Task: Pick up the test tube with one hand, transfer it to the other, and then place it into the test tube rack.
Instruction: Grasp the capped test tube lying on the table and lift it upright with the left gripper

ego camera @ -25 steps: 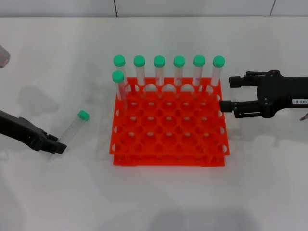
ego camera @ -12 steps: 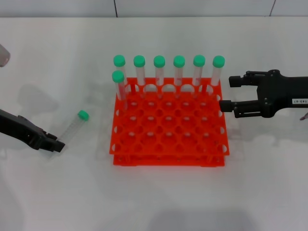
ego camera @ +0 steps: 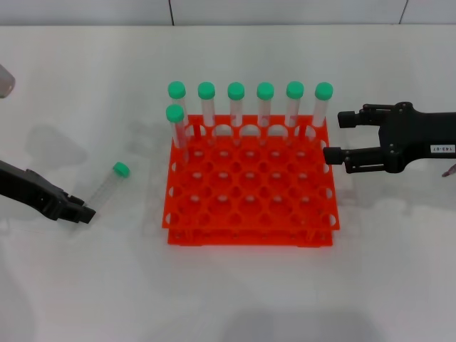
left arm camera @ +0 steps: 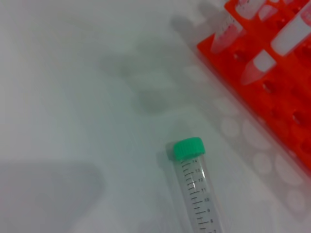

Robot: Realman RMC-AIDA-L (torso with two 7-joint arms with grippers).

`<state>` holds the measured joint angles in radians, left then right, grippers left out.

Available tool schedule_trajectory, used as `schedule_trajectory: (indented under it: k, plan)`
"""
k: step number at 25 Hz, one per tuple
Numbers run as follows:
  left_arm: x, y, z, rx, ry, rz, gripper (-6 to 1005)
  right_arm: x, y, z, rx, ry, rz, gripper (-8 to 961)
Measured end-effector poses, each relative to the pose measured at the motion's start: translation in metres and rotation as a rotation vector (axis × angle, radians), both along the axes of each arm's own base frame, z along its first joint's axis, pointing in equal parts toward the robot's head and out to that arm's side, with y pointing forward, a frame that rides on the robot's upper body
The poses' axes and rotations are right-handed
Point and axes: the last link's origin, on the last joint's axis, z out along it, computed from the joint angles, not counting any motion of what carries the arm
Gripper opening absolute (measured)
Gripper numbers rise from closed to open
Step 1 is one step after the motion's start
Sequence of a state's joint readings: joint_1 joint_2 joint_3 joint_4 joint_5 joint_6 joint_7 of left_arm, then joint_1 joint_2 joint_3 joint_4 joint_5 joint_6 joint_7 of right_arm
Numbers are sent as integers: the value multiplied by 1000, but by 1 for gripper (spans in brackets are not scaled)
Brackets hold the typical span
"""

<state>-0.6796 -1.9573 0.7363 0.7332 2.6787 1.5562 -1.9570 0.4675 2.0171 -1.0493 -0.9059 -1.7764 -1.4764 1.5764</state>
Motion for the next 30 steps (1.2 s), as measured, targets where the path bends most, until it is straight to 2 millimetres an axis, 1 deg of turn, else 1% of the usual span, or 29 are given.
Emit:
schedule_trajectory:
  k: [13,19,30]
  plan:
    - [-1,1,0,9,5,0,271,0,0,0,2,1,-1,796]
    - [-2,1,0,14,7,2,229,0,0,0,2,1,0,796]
    - [-3,0,-1,14,6,7,204,0,0,0,2,1,0,796]
